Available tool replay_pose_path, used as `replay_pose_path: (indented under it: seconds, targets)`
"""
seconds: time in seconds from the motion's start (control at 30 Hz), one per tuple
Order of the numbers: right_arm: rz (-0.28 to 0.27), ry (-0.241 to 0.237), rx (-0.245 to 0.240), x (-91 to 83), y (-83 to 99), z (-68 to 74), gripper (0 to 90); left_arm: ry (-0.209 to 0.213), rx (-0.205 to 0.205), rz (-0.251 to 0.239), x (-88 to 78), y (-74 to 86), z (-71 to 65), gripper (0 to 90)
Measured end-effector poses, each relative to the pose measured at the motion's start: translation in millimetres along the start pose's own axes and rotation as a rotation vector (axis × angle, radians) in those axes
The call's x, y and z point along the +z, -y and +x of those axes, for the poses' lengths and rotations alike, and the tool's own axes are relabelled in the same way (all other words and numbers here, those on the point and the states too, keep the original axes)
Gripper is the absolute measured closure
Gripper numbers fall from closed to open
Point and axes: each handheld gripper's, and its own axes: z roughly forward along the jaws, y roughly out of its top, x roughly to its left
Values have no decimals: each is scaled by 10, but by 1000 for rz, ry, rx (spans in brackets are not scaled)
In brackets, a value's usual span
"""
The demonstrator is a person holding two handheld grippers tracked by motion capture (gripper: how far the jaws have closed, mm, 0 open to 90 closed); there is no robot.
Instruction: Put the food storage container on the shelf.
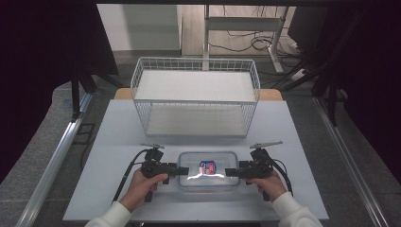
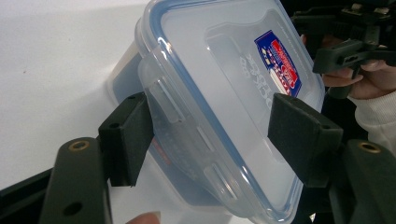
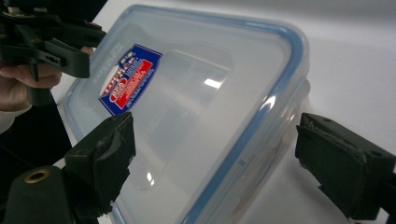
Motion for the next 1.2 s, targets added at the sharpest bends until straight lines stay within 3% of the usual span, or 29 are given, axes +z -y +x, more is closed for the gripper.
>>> replay_pose_path:
  seconds: [0.23,0.43,0.67,0.9,1.2]
  targets:
    - [27,-25,43,60,5,-20,125,-1,1,1,3,3,-9,309]
    - [39,-53,123,56,16,-71,164,-1,3,2,1,2,-8,310]
    - [15,-40,117,-42,17,-59,305,-5,0,-3,-1,4,-11,315]
    - [-1,-45,138,-95,36,-49,360,-13,18,-12,-40,21,-51,344]
    - [-22,-43,128,-161,67,-3,415,-25,57,-23,-104,55,-121,402]
